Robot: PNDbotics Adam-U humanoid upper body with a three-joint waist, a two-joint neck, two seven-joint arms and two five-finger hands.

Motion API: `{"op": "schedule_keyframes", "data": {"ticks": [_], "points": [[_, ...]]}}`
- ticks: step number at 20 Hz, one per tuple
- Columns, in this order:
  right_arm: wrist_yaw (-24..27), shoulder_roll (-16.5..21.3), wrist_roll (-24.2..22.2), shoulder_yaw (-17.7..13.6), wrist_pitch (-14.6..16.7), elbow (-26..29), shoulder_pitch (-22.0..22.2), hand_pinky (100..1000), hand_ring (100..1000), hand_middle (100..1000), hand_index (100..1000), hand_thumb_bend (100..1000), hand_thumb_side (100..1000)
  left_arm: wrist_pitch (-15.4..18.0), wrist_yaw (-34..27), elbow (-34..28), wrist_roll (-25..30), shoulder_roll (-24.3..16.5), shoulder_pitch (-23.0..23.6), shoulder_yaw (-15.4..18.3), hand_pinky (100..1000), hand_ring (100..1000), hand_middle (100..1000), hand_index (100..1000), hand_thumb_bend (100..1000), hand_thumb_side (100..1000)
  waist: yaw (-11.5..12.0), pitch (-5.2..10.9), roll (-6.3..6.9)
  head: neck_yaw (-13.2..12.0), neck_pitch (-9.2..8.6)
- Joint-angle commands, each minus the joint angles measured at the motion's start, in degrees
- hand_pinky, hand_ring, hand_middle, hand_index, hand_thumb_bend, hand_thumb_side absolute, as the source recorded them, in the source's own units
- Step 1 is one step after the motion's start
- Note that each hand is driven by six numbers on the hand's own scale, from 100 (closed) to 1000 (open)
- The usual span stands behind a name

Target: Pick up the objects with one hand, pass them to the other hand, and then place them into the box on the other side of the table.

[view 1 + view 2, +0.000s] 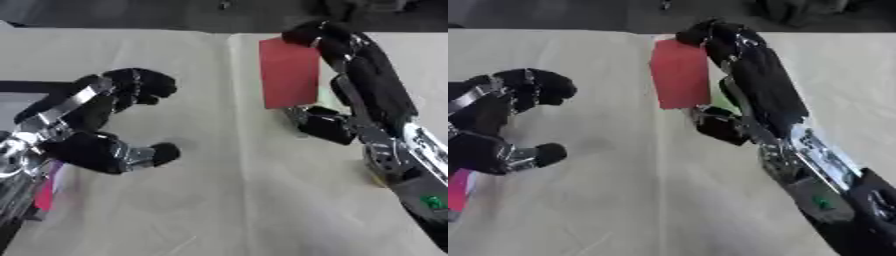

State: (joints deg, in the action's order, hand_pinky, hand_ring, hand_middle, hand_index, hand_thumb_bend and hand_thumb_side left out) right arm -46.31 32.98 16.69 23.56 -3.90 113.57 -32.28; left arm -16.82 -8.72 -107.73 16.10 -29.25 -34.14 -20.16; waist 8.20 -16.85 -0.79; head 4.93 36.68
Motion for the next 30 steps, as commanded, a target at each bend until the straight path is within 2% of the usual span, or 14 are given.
{"op": "schedule_keyframes", "data": {"ticks": [1,3,6,7,8,11,12,15,18,21,24,30], "points": [[-0.5,-0.1,-1.19,0.58,0.62,1.02,-1.37,801,589,545,505,100,100,0.7,2.34,0.19,-1.57,-0.31,-1.21,0.17,897,858,755,826,485,458,0.01,1.49,0.09,-0.26,0.25],[-0.62,-0.79,-1.79,1.3,1.26,1.02,-1.98,802,590,545,505,100,100,0.71,4.46,0.84,-2.8,0.45,-1.96,-0.26,895,858,755,826,506,475,0.04,1.54,0.06,-0.4,0.4],[-1.18,-1.7,-2.62,1.95,1.7,1.02,-2.89,802,591,546,506,100,100,1.38,7.65,1.33,-3.24,1.58,-3.46,-1.2,890,856,754,823,472,484,0.06,1.58,-0.05,-0.6,0.47],[-1.34,-1.92,-2.88,2.15,1.66,1.02,-3.08,802,591,546,506,100,100,1.66,8.51,1.52,-3.39,2.01,-3.92,-1.44,888,855,752,821,450,496,0.09,1.59,-0.07,-0.69,0.48],[-1.6,-2.11,-3.09,2.32,1.59,1.02,-3.25,803,591,545,506,107,100,1.9,9.49,1.71,-3.62,2.42,-4.36,-1.67,886,854,751,820,473,532,0.1,1.58,-0.09,-0.83,0.48],[-3.5,-2.69,-3.52,2.45,0.05,1.02,-3.8,805,590,542,503,140,100,2.87,10.79,1.66,-3.72,3.69,-5.3,-2.59,891,859,758,829,627,579,0.09,1.52,-0.12,-1.28,0.46],[-4.53,-2.88,-3.44,2.44,-0.66,1.02,-3.99,806,590,541,502,149,100,3.35,10.59,1.44,-3.31,3.97,-5.39,-2.84,895,862,762,836,727,602,0.09,1.49,-0.12,-1.4,0.38],[-7.32,-3.27,-2.88,2.71,-2.17,1.02,-4.16,808,592,539,500,161,100,4.6,9.05,0.94,-1.69,4.29,-5.31,-3.07,901,868,767,844,916,682,0.14,1.42,-0.11,-1.57,0.13],[-9.15,-3.53,-2.59,3.22,-2.56,1.02,-4.09,809,593,539,500,161,100,5.64,7.45,0.38,-0.44,4.25,-5.22,-3.06,905,873,771,851,1000,717,0.22,1.39,-0.13,-1.67,0.0],[-9.43,-3.88,-2.53,3.54,-2.54,1.02,-4.22,808,591,539,500,161,100,6.1,6.3,0.16,0.52,4.37,-5.34,-3.06,905,874,769,858,1000,715,0.32,1.36,-0.18,-1.71,0.03],[-9.13,-4.34,-2.74,4.01,-2.19,1.02,-4.28,806,587,539,500,160,100,5.12,6.38,0.38,0.21,4.94,-5.8,-2.97,903,872,766,859,994,692,0.43,1.3,-0.25,-1.68,-0.1],[-8.75,-5.69,-2.91,5.15,-1.26,1.02,-4.54,801,580,538,499,156,100,3.1,5.79,-0.37,-0.55,6.44,-7.29,-3.67,903,872,764,855,912,624,0.59,1.15,-0.3,-2.16,-0.36]]}}
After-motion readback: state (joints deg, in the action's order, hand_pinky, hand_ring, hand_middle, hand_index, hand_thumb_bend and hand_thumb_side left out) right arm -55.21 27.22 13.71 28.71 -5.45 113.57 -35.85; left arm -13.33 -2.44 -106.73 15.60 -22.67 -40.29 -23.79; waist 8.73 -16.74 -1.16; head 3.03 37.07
